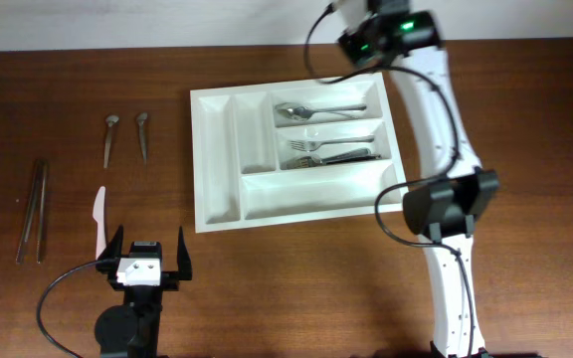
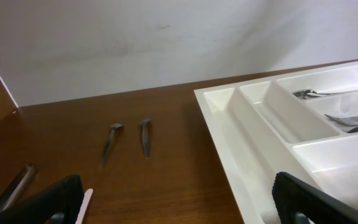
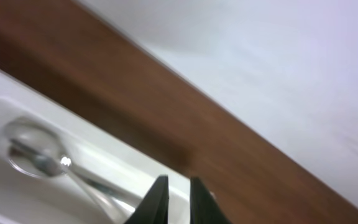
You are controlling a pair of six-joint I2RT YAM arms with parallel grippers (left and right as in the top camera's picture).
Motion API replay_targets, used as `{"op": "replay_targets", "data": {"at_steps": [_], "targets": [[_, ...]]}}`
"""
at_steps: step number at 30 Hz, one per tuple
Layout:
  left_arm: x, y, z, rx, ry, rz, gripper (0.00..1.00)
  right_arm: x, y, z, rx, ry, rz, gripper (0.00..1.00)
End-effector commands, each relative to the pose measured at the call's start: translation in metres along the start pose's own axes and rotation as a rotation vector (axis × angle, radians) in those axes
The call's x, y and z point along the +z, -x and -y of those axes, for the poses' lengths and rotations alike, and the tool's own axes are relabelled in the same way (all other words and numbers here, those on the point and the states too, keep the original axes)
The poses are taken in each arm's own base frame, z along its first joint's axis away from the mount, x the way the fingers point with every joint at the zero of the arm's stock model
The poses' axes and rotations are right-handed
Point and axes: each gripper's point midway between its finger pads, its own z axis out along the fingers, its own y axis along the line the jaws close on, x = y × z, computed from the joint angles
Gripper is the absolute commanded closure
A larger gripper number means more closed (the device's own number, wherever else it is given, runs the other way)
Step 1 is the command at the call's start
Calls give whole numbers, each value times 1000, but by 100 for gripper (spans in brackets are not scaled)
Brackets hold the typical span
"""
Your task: Pack container
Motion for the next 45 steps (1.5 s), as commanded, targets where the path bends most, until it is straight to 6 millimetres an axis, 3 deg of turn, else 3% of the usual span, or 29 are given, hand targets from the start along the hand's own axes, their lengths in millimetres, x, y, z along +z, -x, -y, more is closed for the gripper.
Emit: {"op": "replay_targets", "data": {"at_steps": [1,5,10,14,15,19,23,25,28,32,36,45], "targets": [[0,-1,1,16,0,1,1,-58,-10,80,172,-191,22,86],[0,-1,1,16,0,1,1,-111,-40,131,306,-285,3,85],[0,-1,1,16,0,1,1,-164,-108,183,511,-414,-115,85],[0,-1,1,16,0,1,1,-188,-171,200,658,-439,-250,87],[0,-1,1,16,0,1,1,-198,-198,206,699,-448,-314,88],[0,-1,1,16,-1,1,1,-212,-241,231,835,-498,-350,88],[0,-1,1,16,0,1,1,-211,-266,241,902,-461,-353,85],[0,-1,1,16,0,1,1,-206,-271,241,932,-415,-340,79],[0,-1,1,16,0,1,1,-199,-279,238,951,-379,-362,50],[0,-1,1,16,0,1,1,-185,-291,230,963,-340,-424,36],[0,-1,1,16,0,1,1,-162,-315,213,986,-268,-539,2],[0,-1,1,16,0,1,1,-131,-345,194,1007,-195,-654,1]]}}
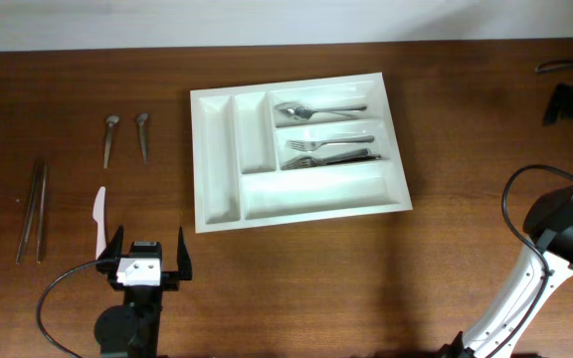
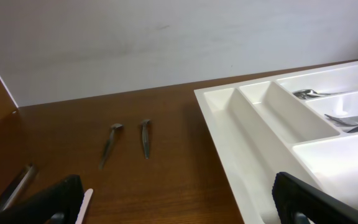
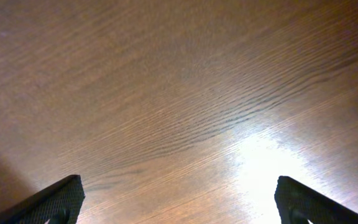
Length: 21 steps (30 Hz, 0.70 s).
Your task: Pack container
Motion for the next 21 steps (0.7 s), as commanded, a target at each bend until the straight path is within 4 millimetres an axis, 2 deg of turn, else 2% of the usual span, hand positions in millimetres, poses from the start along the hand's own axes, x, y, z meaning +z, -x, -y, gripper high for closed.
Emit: {"op": "replay_targets", "data": {"at_steps": [1,21], "targets": [[0,-1,1,16,0,1,1,9,-4,-4,3,12,-26,1],[0,-1,1,16,-1,1,1,11,-4,-4,3,12,-28,1]]}}
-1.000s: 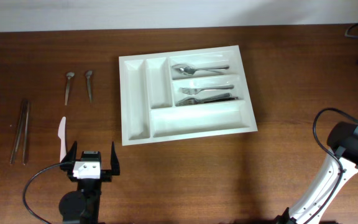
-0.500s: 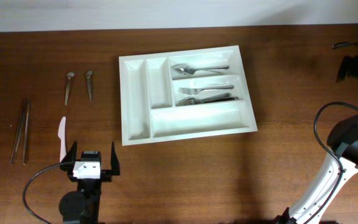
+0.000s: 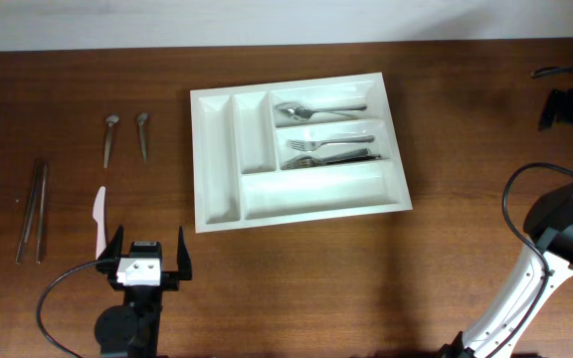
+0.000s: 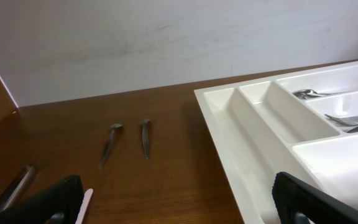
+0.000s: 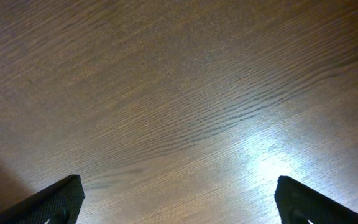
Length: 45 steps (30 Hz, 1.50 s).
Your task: Pack container
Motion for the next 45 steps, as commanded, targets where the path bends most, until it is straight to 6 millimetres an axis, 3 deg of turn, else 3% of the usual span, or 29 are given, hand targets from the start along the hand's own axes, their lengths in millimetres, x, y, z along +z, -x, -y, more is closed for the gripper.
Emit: {"op": "replay_targets", "data": {"at_steps": [1,13,20,24,27,33,37,40,45], "targets": [[0,0,0,17,2,4,1,-1,0,-4,4,9,3,1],[-1,5,23,-131,-137,22,1,-1,0,-4,4,9,3,2],[-3,23,15,-141,-98,74,1,-1,0,-4,4,9,3,1],[-7,43,-13,-126,47,94,1,-1,0,-4,4,9,3,1],[-14,65,-33,-5,149,91,1,-1,0,-4,4,9,3,1],[-20,106,-78,84,310,-75,1,-1,0,-4,4,9,3,1],[-7,143,-110,65,365,-200,1,-1,0,-4,4,9,3,1],[14,157,-120,32,292,-335,1,-1,0,-4,4,9,3,1],[65,160,-83,-75,-101,-489,1,-1,0,-4,4,9,3,1]]}}
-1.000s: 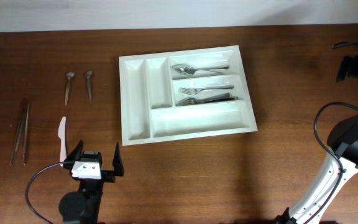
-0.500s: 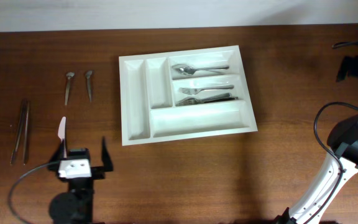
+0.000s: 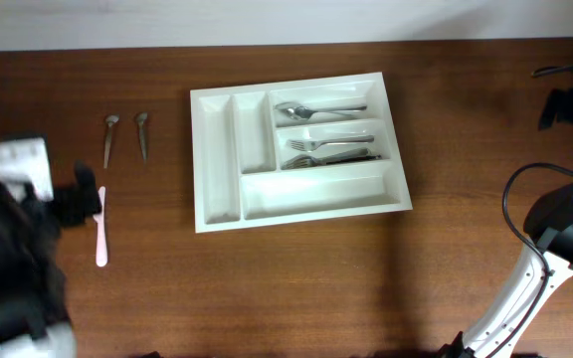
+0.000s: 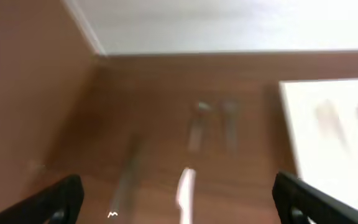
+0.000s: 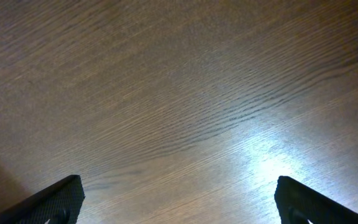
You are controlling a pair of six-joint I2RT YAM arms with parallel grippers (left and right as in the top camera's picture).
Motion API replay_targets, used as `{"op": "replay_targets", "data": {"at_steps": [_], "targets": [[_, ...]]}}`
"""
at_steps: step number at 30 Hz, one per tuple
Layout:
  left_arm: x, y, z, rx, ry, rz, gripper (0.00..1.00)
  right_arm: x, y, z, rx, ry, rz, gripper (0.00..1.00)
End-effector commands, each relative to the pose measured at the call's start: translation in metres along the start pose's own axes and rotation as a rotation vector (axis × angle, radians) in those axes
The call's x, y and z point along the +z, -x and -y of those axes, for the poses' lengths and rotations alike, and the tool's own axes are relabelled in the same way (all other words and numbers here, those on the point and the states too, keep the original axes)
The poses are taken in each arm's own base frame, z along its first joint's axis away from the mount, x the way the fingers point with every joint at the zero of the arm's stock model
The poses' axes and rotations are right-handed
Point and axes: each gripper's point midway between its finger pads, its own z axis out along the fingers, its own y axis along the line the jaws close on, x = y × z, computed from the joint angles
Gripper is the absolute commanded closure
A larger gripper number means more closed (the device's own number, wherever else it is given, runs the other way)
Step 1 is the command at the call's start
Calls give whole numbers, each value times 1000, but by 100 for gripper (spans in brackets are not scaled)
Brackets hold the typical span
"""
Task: Pack container
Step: 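Move the left gripper over the left silver spoon on the table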
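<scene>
A white cutlery tray (image 3: 217, 204) lies mid-table with a spoon (image 3: 316, 106) and forks (image 3: 331, 151) in its right compartments. Two small spoons (image 3: 109, 139) and a white plastic knife (image 3: 100, 227) lie on the table to its left. My left gripper (image 4: 178, 214) is raised over the far left of the table, blurred, jaws wide open, with the white knife (image 4: 184, 186) and a pair of metal chopsticks (image 4: 129, 177) below it. The arm hides those chopsticks in the overhead view. My right gripper (image 5: 178, 214) stands open over bare wood at the far right edge.
The white wall runs along the table's back edge (image 3: 286, 44). My right arm's base and links (image 3: 555, 229) stand at the right side, its cable looping beside it. The left arm's blurred body (image 3: 13, 259) covers the front left corner.
My left arm has risen from its low rest at the front left and now sits higher and further left, blurred, looking down at the knife and chopsticks. The right arm has not moved.
My right gripper was shut at the tray's top right compartment, over the spoon. Then it stood open at the far right edge, where it has stayed. The left gripper stayed open and low at the front until it lifted just now.
</scene>
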Motion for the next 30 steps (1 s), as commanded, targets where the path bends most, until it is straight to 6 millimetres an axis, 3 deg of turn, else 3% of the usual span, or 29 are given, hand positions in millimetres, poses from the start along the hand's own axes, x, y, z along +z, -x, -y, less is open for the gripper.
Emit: {"op": "replay_targets", "data": {"at_steps": [1,6,9,12,16,24,30], "targets": [[26,17,42,5,-314,-42,1,-1,0,-3,3,6,1,1],[82,-2,41,-38,-343,-172,1,-1,0,-3,3,6,1,1],[111,-16,21,-101,-209,-288,1,-1,0,-3,3,6,1,1],[128,-25,9,-95,-127,-414,1,-1,0,-3,3,6,1,1],[149,-21,8,-100,-148,-507,1,-1,0,-3,4,6,1,1],[200,-24,6,-60,-174,-572,1,-1,0,-3,3,6,1,1],[230,-80,1,0,-146,-783,1,-1,0,-3,3,6,1,2]]}}
